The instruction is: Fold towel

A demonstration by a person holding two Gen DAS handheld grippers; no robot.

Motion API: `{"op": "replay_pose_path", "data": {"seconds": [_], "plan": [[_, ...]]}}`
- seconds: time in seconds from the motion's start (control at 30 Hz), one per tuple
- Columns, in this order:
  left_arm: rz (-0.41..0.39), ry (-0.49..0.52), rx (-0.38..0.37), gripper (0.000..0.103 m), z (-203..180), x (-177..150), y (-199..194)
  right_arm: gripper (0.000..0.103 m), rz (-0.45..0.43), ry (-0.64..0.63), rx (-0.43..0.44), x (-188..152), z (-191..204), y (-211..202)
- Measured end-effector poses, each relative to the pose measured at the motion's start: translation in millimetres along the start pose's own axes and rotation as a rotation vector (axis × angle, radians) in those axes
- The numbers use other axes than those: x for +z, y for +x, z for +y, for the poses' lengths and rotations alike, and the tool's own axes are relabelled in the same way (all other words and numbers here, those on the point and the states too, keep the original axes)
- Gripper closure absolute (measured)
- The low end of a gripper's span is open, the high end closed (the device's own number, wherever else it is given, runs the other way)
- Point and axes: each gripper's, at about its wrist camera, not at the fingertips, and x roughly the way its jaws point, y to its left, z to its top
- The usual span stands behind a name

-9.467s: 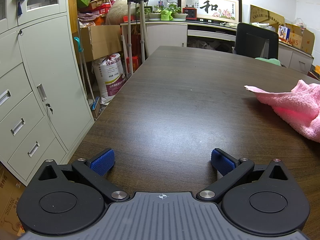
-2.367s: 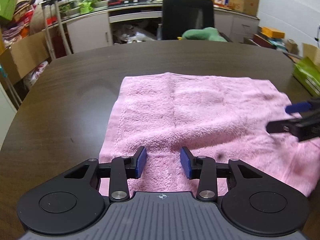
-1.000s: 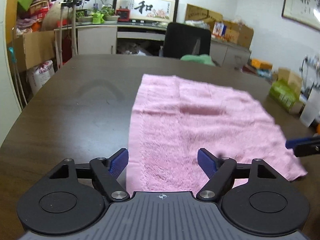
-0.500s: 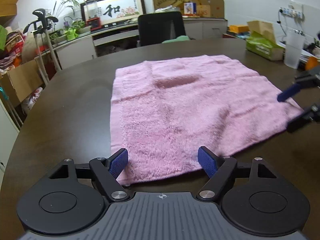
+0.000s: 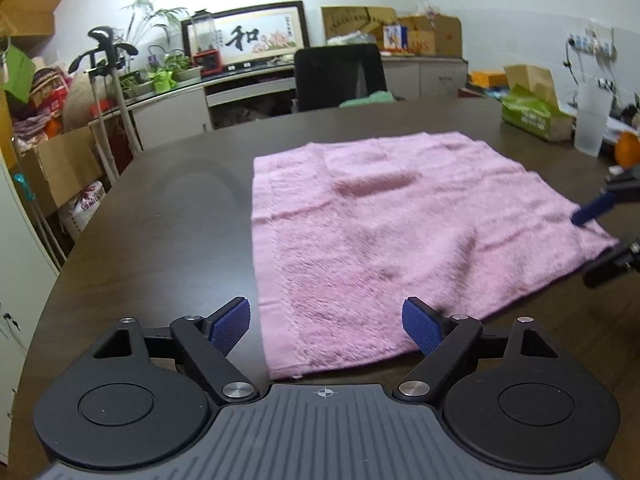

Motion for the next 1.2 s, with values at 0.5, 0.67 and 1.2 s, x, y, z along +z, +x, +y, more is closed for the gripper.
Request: {"op": "replay_pose_path", "data": {"seconds": [0.5, 0.67, 1.2], "plan": [[-0.029, -0.089, -0.057, 0.015, 24, -20, -12, 0.002, -0.147, -0.015, -0.22, -50, 11, -33], [-0.022, -0.09, -0.062, 0.011, 21, -23, -10, 0.005, -0.146, 0.008, -0.226, -49, 11, -26], [0.01, -0.097, -0.103, 0.011, 19, -24, -2, 0.05, -0.198, 0.077, -0.271, -50, 2, -26]]}}
